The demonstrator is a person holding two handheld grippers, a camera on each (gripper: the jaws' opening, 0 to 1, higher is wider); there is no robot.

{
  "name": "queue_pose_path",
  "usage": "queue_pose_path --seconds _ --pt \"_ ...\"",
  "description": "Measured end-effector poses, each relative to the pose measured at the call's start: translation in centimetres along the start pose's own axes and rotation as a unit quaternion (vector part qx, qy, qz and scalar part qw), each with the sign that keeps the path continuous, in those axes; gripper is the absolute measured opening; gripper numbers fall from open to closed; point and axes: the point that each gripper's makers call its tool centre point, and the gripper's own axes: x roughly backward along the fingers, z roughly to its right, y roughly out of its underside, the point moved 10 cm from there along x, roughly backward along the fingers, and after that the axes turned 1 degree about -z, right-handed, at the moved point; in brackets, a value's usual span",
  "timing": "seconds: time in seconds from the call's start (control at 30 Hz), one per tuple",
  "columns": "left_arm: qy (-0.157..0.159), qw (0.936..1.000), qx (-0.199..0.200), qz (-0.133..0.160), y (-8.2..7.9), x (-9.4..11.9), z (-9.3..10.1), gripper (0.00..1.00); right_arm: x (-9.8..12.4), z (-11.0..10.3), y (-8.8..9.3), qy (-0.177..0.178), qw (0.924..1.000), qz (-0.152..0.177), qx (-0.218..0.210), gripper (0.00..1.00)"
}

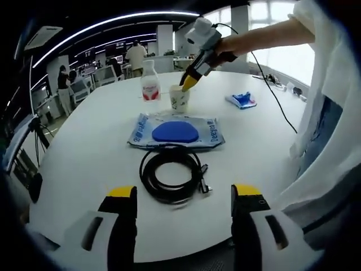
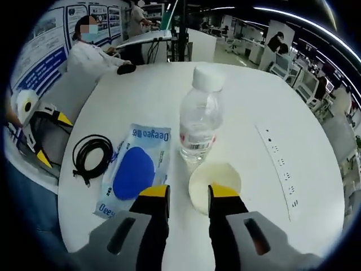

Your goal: Arrange the tabletop items into an orderly group along one side of the table until the central work area is clear of visible clutter.

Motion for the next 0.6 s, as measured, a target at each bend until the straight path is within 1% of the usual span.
queue_pose_path --seconds 0.13,0.37,0.47,0.5,0.57,0.6 --pt "-0.005 1.0000 -0.003 -0.004 0.2 -0.1 -0.1 0.67 -0.9 -0.1 0.1 -0.002 0.9999 -0.013 0.009 0.19" --pt "-0.009 0.9999 -0.009 -0.010 0.2 -0.1 -0.1 0.65 -1.8 0.2 0.4 0.003 0.9995 -0.029 0.013 0.13" --pt "-0.009 0.9998 -0.014 -0.012 0.2 -0.1 -0.1 0.65 -2.1 0.3 0.5 0.003 0.9994 -0.031 0.015 0.07" --pt "-0.010 0.9998 -0.015 -0.012 0.2 -0.1 -0.1 0.65 -2.2 0.4 0.5 0.005 0.9993 -0.032 0.018 0.02" --pt "-0.011 0.9998 -0.016 -0.011 0.2 -0.1 -0.1 0.65 -2.2 0.5 0.5 0.008 0.9991 -0.031 0.028 0.00" --pt "-0.013 0.9997 -0.017 -0.011 0.2 0.0 -0.2 0.65 -2.3 0.6 0.6 0.012 0.9990 -0.034 0.025 0.00"
